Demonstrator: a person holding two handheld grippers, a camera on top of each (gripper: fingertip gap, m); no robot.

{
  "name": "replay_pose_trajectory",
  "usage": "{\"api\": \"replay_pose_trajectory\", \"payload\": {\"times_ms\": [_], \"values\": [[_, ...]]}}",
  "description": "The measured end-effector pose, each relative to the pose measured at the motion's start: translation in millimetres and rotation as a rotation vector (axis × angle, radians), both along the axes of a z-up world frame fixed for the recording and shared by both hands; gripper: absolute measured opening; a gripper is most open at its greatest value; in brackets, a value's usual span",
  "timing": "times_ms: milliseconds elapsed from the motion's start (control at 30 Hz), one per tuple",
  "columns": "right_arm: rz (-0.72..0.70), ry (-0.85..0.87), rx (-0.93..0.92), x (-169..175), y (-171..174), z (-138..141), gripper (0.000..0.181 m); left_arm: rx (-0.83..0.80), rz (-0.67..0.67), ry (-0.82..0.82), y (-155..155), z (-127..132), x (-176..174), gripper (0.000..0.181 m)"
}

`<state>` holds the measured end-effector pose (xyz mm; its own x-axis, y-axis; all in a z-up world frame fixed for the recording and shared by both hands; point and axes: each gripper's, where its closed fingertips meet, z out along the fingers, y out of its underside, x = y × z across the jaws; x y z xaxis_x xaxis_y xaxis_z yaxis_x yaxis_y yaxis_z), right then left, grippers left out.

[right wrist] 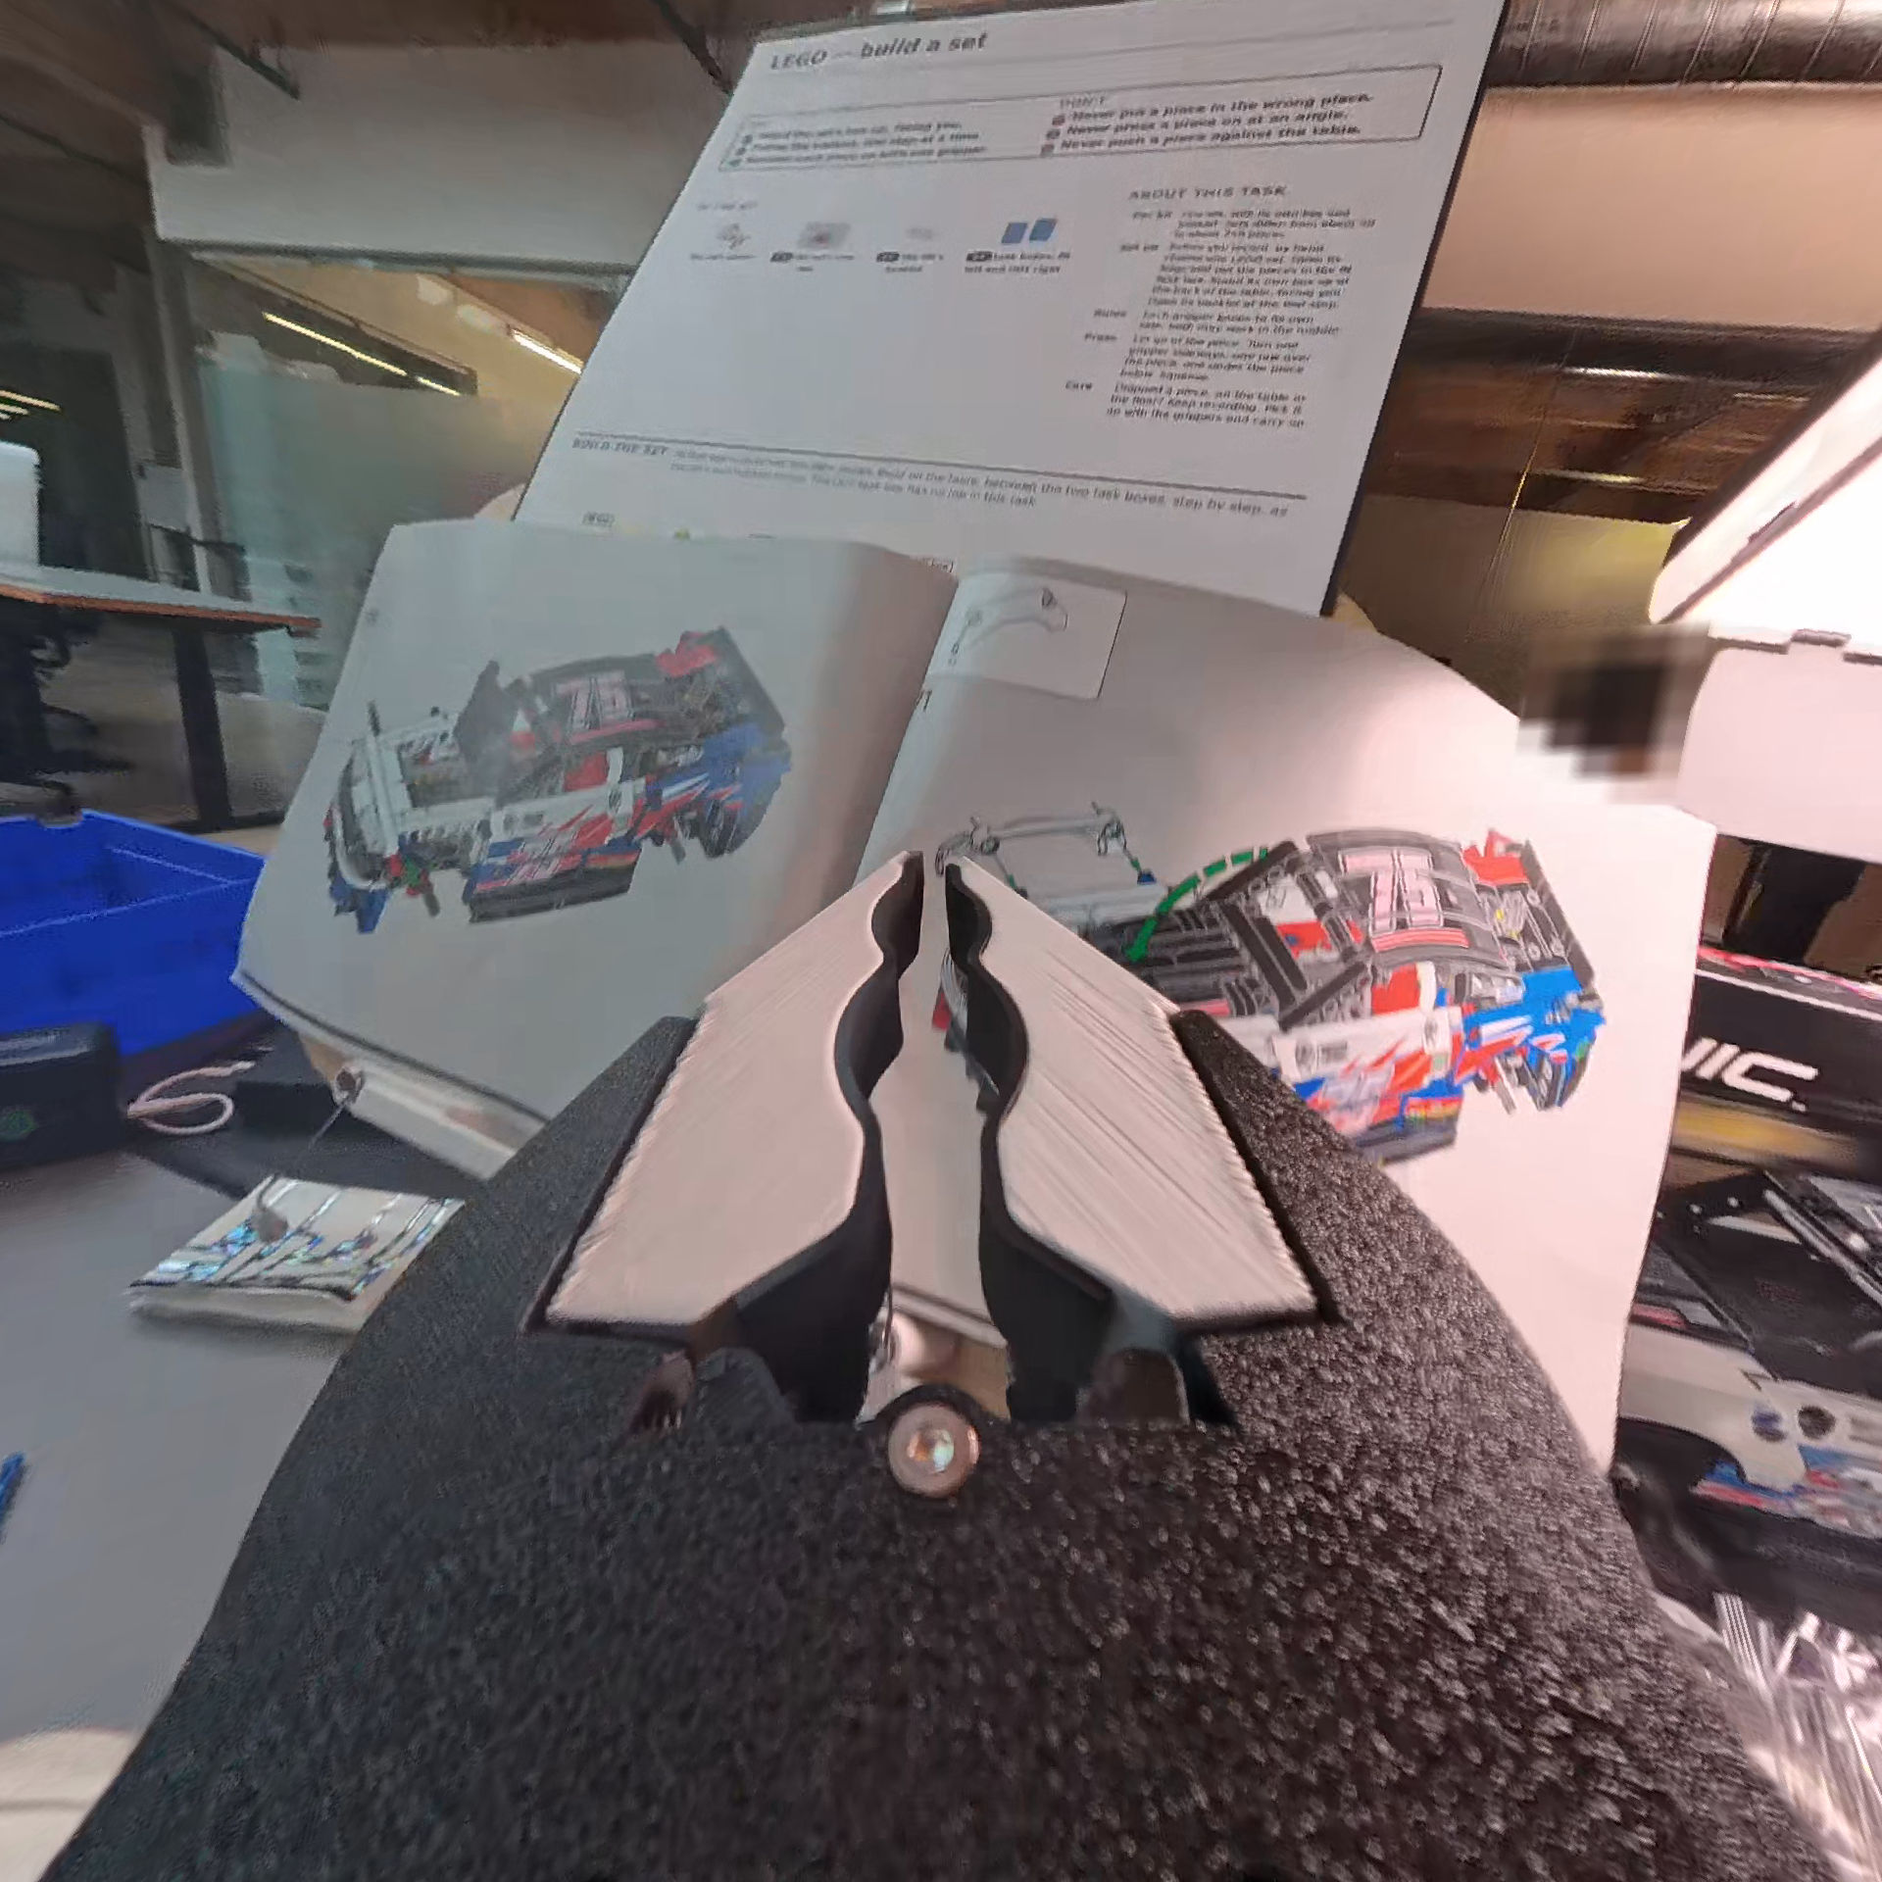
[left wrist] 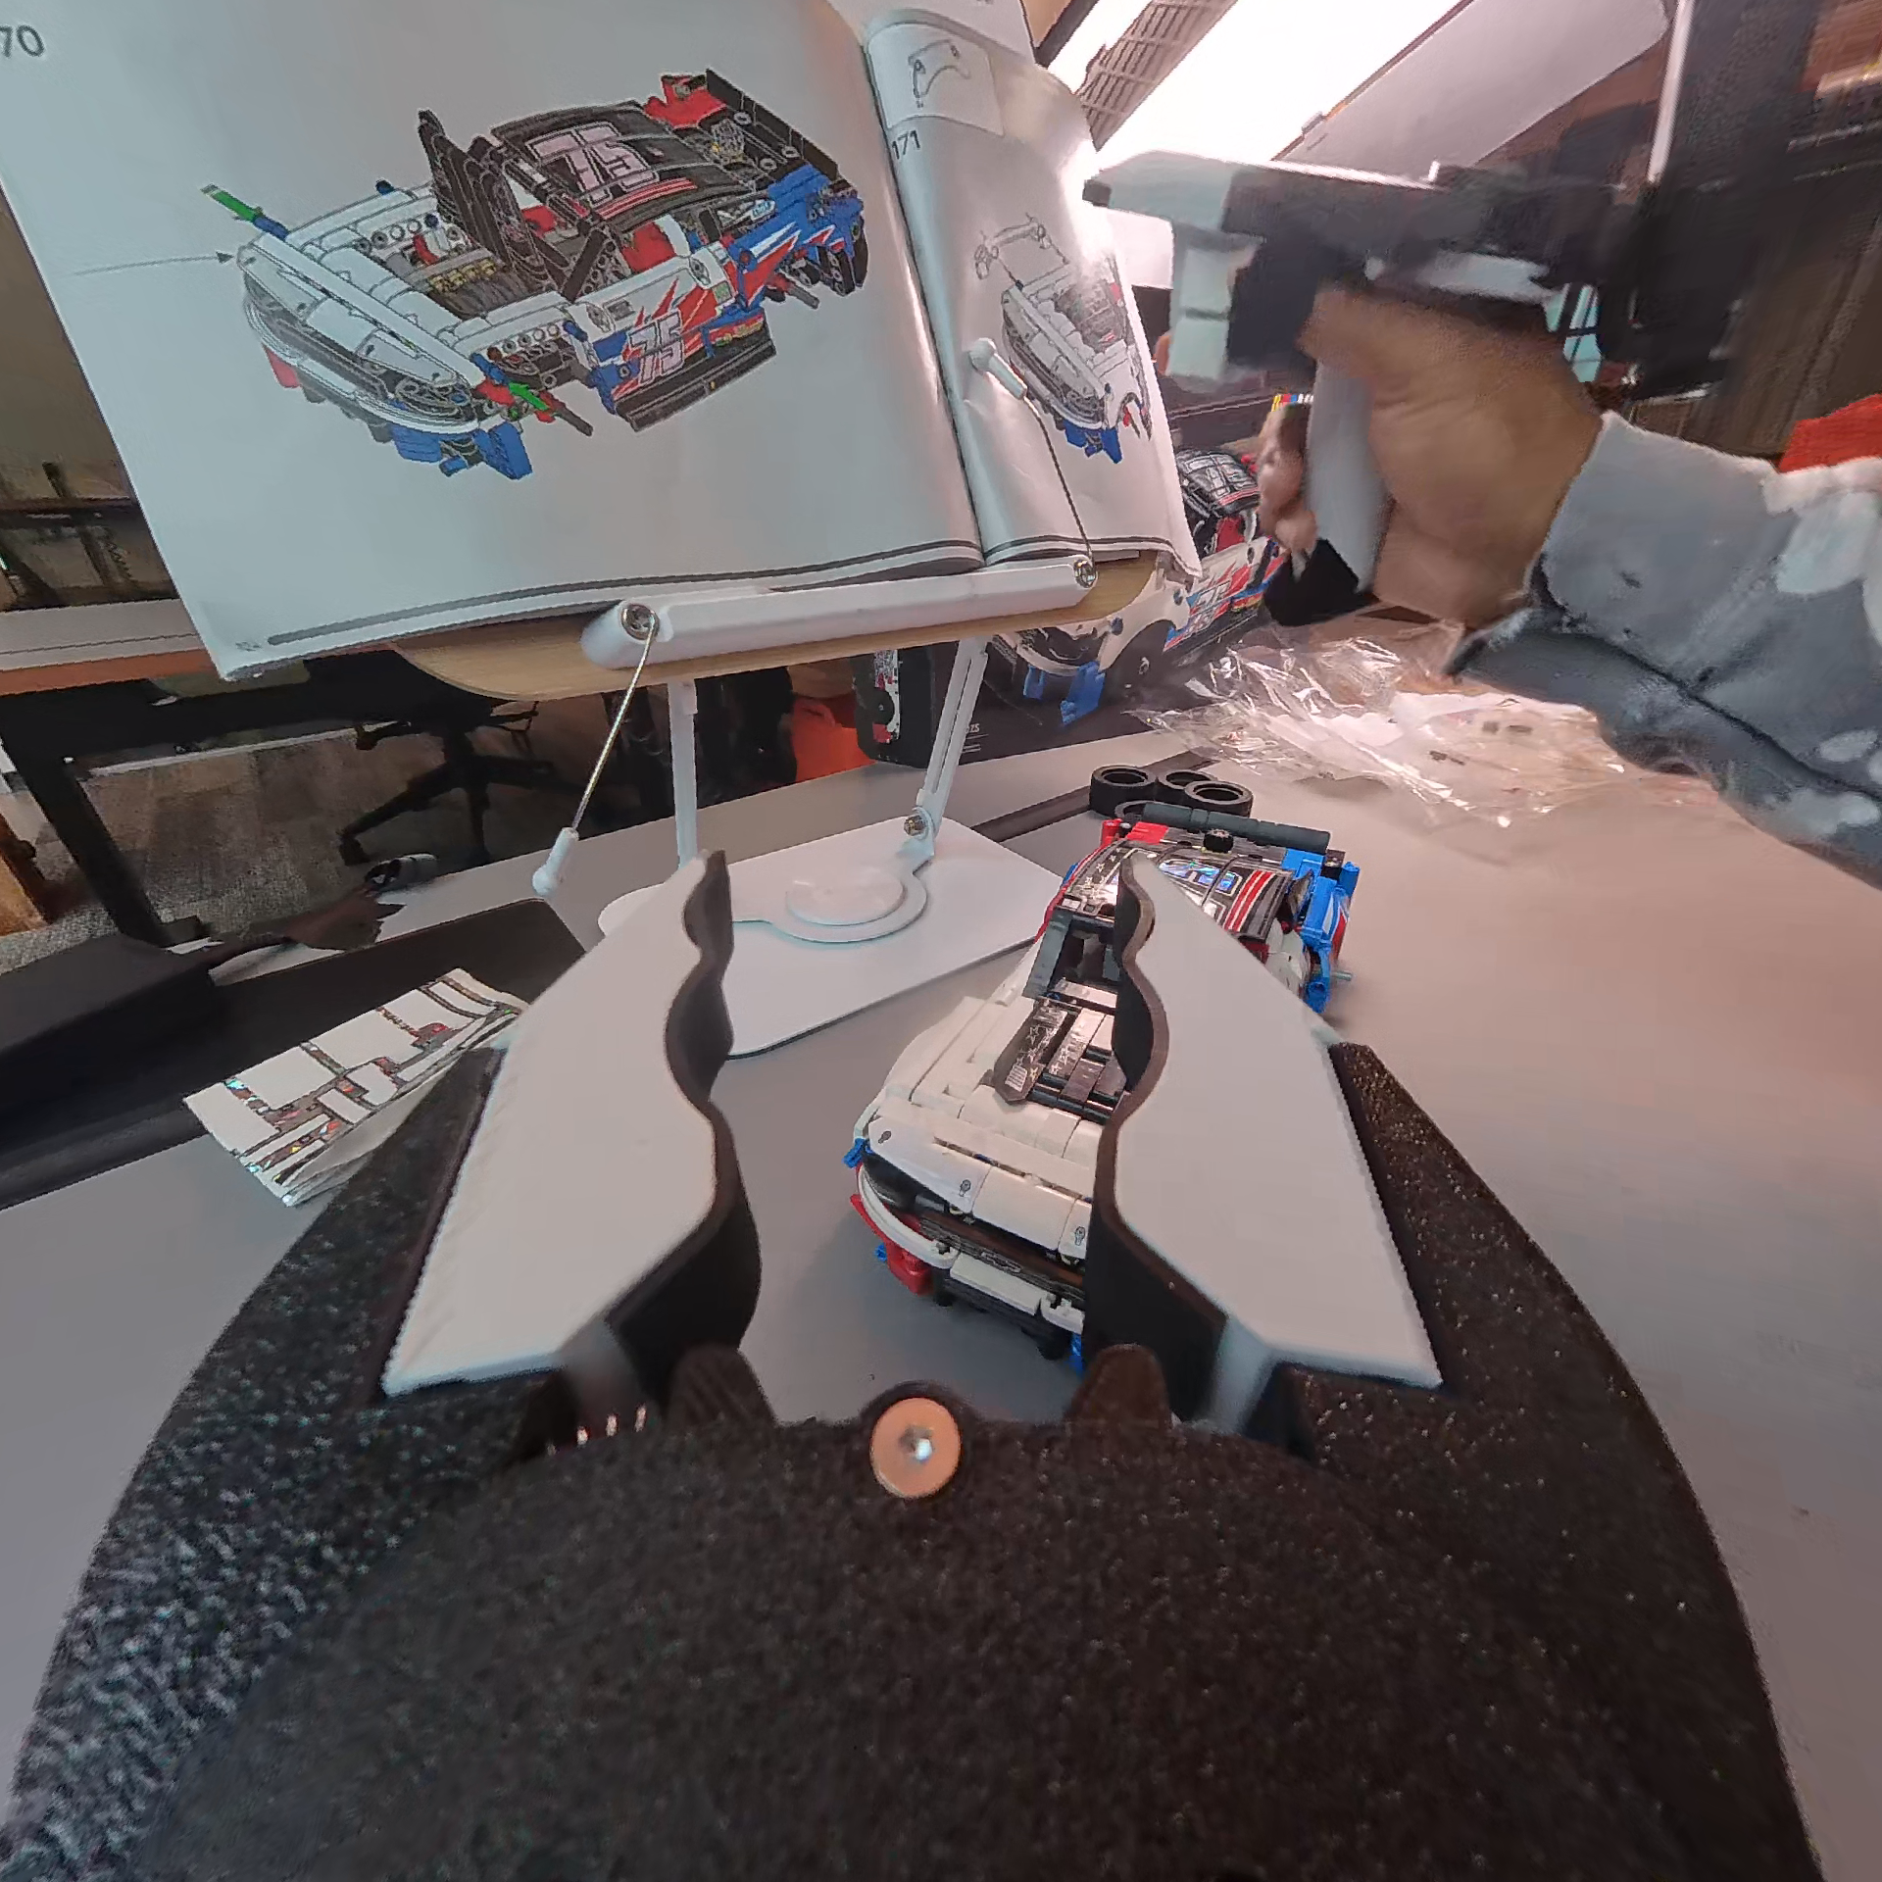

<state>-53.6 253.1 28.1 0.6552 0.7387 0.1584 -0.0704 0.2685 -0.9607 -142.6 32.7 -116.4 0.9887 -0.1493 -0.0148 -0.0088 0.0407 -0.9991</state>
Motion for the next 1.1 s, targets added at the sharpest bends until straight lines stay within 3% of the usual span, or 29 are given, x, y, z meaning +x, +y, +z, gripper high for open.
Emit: {"api": "replay_pose_trajectory", "payload": {"times_ms": [133,267,700,967,1100], "values": [[-0.016,-0.004,-0.010,-20.0,25.2,26.8,0.003,-0.033,-0.007,-0.039,-0.8,-2.0,-3.3,0.068],[-0.026,-0.045,-0.026,-32.1,42.5,31.1,0.002,-0.042,0.002,-0.058,-0.2,-3.9,-8.7,0.067],[-0.034,-0.110,-0.045,-17.7,45.8,-10.1,0.003,-0.053,-0.001,-0.057,2.1,-8.2,-9.1,0.066],[-0.023,-0.129,-0.040,-11.2,46.8,-13.3,0.003,-0.077,-0.005,-0.049,4.3,-15.0,-6.8,0.065],[-0.044,-0.107,-0.061,2.4,44.0,-29.6,0.002,-0.079,-0.004,-0.053,4.4,-14.9,-7.8,0.064]]}}
